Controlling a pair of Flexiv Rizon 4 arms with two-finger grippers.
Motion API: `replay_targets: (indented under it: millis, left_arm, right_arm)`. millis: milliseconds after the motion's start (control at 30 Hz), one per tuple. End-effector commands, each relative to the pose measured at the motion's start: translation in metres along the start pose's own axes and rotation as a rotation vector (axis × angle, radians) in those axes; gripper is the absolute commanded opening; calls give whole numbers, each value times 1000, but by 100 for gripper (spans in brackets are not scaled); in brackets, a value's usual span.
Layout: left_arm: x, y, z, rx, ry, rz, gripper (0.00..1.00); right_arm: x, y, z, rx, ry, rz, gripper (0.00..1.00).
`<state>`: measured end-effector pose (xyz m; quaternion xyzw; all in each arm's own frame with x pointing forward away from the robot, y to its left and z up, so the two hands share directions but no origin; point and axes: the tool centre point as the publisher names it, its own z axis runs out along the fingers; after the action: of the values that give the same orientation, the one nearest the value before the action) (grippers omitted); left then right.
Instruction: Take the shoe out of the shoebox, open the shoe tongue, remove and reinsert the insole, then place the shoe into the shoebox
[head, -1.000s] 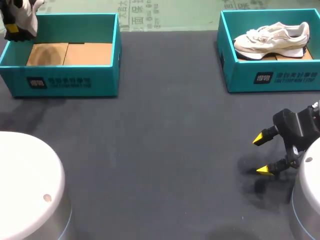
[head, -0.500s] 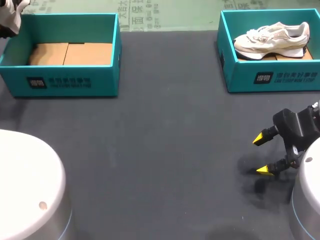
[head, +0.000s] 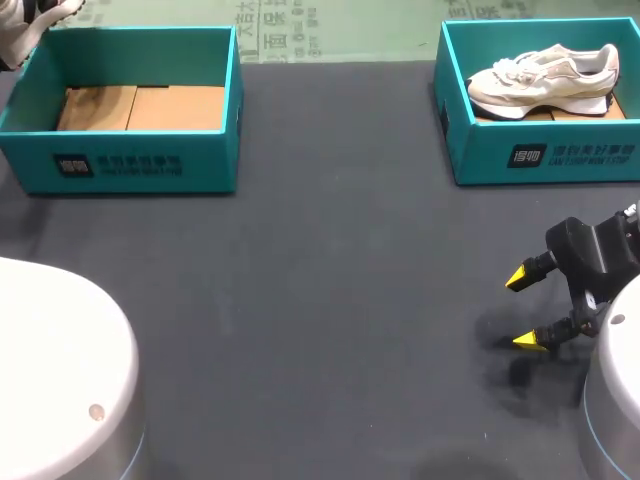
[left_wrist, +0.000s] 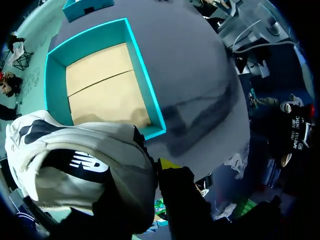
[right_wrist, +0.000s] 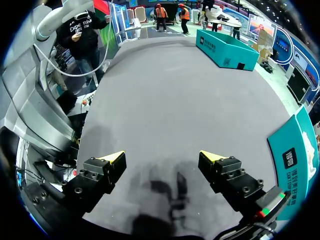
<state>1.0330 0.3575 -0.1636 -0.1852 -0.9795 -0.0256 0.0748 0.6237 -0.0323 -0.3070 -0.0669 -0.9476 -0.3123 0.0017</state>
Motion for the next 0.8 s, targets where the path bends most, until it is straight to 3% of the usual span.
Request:
replay_targets:
  millis: [33,233,300,700,800]
  left_arm:
    - [21,-5,-4,-108,-133,262,0]
    - [26,-9,-7,-140,-162,459,0]
    - [25,-6,-10,-98,-185,519,0]
    - [25,-6,-10,-98,-185,519,0]
    - [11,-4,-11,-122,-188,650,0]
  right_arm:
    - [2,0,0,2,-3,1,100]
    - [2,0,0,2,-3,1,100]
    - [2,0,0,2,-3,1,100]
    - [2,0,0,2,-3,1,100]
    - [2,0,0,2,-3,1,100]
